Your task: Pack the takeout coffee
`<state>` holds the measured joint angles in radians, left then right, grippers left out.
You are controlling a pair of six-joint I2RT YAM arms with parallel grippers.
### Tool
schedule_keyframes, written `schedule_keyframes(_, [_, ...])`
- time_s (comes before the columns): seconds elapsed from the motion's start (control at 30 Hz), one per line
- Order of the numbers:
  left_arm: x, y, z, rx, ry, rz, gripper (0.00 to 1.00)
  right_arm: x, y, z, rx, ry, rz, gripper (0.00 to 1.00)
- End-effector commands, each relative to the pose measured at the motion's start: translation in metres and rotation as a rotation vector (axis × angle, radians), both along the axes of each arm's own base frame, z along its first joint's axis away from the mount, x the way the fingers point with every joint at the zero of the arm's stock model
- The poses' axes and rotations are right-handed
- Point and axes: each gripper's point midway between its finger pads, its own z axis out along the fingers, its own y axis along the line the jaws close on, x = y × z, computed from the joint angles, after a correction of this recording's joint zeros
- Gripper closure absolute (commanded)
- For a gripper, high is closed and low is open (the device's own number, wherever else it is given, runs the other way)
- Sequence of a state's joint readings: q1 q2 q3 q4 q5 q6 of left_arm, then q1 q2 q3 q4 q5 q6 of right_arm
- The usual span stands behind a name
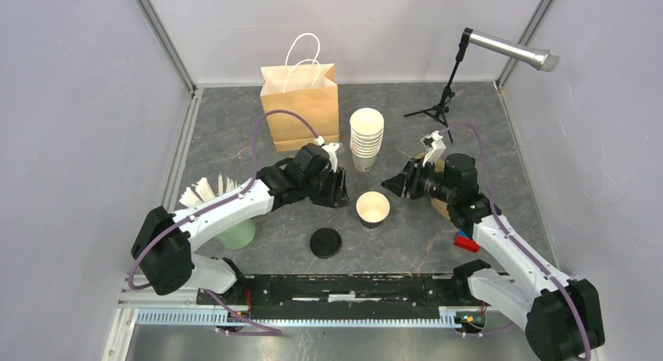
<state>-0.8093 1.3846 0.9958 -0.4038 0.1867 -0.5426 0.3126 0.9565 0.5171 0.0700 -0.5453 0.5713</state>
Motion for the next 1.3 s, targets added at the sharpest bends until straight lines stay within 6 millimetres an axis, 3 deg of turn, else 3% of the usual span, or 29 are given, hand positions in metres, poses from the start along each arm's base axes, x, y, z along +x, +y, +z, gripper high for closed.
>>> schedule_keyframes(0.0, [-0.014, 0.026, -0.016, 0.102, 0.022, 0.055, 0.47, 0.012, -0.018, -0.006, -0.2, -0.082, -0.077, 0.44])
schedule_keyframes(0.17, [-0.024, 0.051, -0.043, 0.255, 0.053, 0.081, 0.41, 0.003, -0.003, -0.02, -0.261, -0.071, 0.007, 0.35])
schedule_keyframes(0.5, [-0.041, 0.075, -0.077, 0.347, 0.118, 0.114, 0.41, -0.01, 0.004, -0.045, -0.361, -0.053, 0.069, 0.45])
schedule_keyframes(0.87, [-0.059, 0.084, -0.103, 0.376, 0.186, 0.123, 0.43, -0.027, 0.021, -0.048, -0.304, -0.037, 0.134, 0.54])
schedule_keyframes(1.27, [-0.069, 0.083, -0.114, 0.379, 0.225, 0.133, 0.46, -0.04, 0.042, -0.046, -0.256, -0.02, 0.172, 0.56])
